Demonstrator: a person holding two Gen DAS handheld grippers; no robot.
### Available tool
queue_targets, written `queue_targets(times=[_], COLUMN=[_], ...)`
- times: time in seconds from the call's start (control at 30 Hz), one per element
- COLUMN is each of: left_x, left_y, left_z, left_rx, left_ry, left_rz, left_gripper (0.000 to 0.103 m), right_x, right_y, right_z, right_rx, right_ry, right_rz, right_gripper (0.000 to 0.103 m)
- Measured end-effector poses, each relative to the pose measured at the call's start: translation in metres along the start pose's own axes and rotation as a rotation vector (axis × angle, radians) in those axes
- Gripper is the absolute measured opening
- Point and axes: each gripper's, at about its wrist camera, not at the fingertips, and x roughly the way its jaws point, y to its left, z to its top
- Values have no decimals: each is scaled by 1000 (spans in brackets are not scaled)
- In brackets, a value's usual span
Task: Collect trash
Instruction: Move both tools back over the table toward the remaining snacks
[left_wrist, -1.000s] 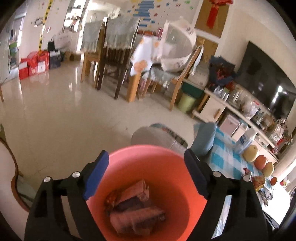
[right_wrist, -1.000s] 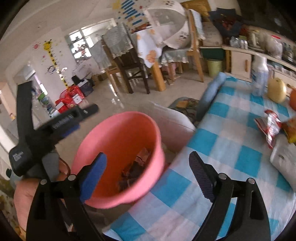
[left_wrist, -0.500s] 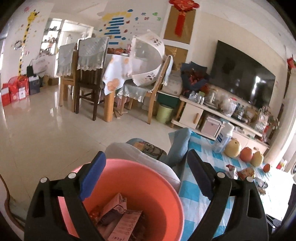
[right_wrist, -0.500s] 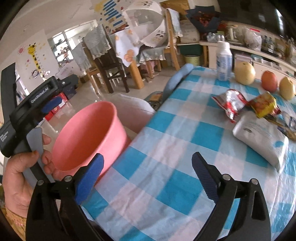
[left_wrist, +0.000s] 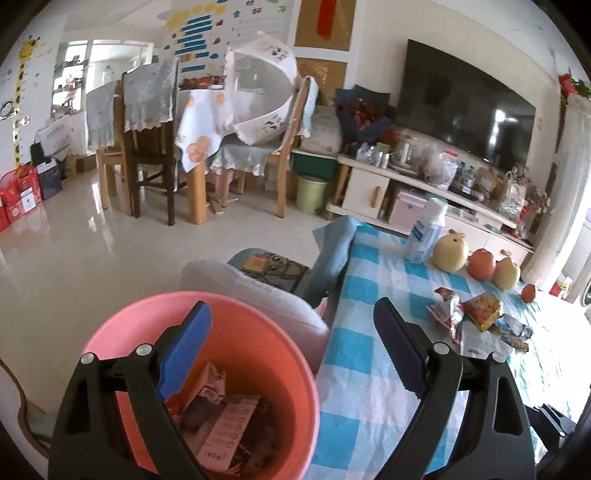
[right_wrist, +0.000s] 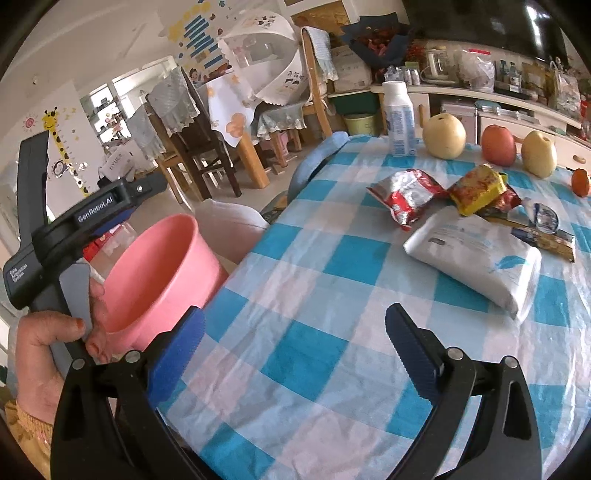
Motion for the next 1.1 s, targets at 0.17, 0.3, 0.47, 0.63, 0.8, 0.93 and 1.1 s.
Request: queue_targets(times=[0.17, 0.3, 0.47, 0.63, 0.8, 0.93, 1.1], left_x=[-1, 1, 6, 7, 12, 13, 17], left_y=[-12, -26, -43, -58, -68, -82, -97], left_z=[-1, -4, -7, -9, -12, -15, -19], left_rx=[-9, 9, 36, 65, 71, 103, 126], left_ry=[-13, -7, 12, 11, 31, 35, 50], left_rz=[-38, -57, -58, -58, -61, -79, -104], left_gripper=[90, 90, 90, 90, 90, 90, 90], right_x=[-10, -17, -23, -30, -35, -39, -47], right_y=[-10, -20, -29, -37, -47, -57, -69], right_z=[-4, -6, -7, -7, -9, -10, -11], right_rx=[-34, -26, -19, -21, -10, 4, 21], right_ry=[-10, -19, -31, -44, -48, -53, -61], right_rz=[-32, -36, -35, -42, -41, -40, -35], right_gripper=[97, 97, 97, 97, 97, 97, 97])
